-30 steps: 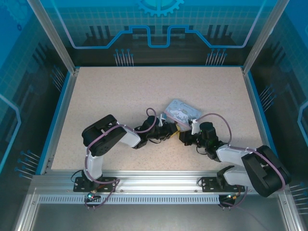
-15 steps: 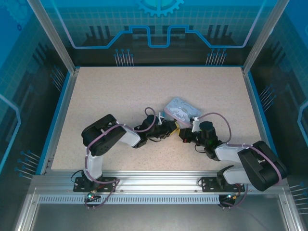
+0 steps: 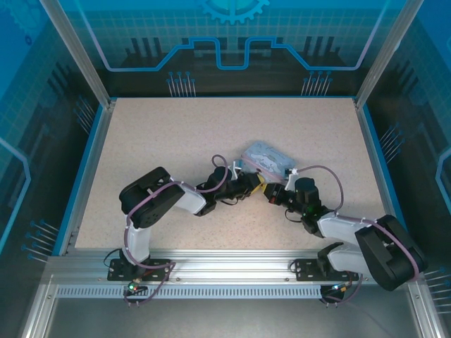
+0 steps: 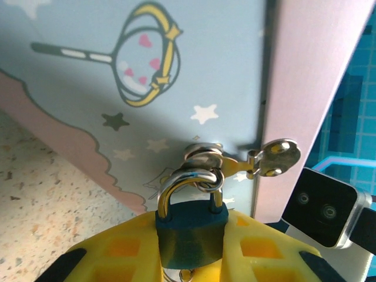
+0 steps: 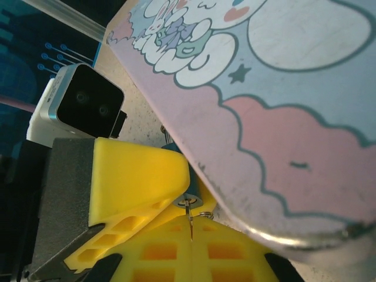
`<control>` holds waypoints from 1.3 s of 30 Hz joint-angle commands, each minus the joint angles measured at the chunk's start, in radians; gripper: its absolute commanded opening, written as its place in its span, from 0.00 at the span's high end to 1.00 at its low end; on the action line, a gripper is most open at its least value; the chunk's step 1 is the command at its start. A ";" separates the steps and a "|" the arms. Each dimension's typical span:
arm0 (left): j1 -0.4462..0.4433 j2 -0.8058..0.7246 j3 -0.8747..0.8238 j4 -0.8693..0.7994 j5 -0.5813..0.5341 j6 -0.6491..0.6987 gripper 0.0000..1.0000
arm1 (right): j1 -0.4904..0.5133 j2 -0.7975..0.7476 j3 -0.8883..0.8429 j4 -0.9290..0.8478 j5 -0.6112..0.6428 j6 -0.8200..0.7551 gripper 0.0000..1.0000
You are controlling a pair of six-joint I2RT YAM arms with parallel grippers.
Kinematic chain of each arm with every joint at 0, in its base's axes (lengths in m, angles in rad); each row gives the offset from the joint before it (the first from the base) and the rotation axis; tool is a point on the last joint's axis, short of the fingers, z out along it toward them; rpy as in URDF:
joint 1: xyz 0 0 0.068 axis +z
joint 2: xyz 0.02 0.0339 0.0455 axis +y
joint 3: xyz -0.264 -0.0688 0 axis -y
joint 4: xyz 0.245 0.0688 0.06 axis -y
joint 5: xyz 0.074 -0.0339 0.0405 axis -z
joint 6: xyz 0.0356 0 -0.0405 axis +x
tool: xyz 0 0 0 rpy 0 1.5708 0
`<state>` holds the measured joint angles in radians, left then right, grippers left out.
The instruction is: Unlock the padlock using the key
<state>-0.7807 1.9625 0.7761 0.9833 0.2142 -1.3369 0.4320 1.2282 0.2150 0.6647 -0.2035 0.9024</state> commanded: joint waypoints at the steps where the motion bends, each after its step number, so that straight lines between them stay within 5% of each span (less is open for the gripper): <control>1: -0.020 -0.015 0.017 0.025 0.044 -0.008 0.85 | 0.012 -0.029 0.023 0.080 -0.009 0.084 0.98; 23: -0.023 -0.015 0.020 0.023 0.043 -0.005 0.86 | 0.030 -0.026 0.015 0.118 0.060 0.308 0.97; 32: -0.012 -0.020 0.001 -0.028 0.024 0.039 0.86 | 0.045 -0.122 0.027 -0.168 0.098 0.134 0.87; 39: 0.006 -0.014 -0.023 -0.062 0.011 0.061 0.86 | 0.051 -0.293 0.082 -0.541 0.121 -0.030 0.63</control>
<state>-0.7815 1.9625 0.7639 0.9321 0.2245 -1.3102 0.4728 0.9958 0.2413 0.3317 -0.1112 0.9787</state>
